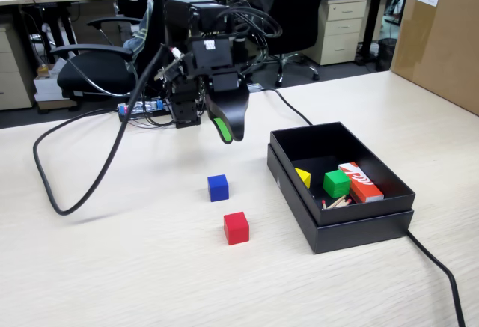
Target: Put the red cube on top of the blue cube
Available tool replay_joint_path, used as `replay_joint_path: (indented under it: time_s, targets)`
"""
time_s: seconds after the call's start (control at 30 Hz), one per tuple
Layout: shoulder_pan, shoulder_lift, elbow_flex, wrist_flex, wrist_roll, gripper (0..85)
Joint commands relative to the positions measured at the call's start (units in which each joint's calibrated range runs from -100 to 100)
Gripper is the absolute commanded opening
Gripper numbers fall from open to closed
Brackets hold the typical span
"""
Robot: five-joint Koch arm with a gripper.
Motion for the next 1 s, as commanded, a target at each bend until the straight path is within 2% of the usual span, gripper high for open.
replay_joint_path:
  time_s: [0.0, 0.33, 0.97]
  targets:
    - [-0.24, 5.63, 8.08, -0.22, -0.10, 44.9]
    - [-1.12, 27.44, 19.33, -0.14, -0.05, 45.1]
    - [-1.71, 42.35, 25.58, 0.99, -0.10, 45.2]
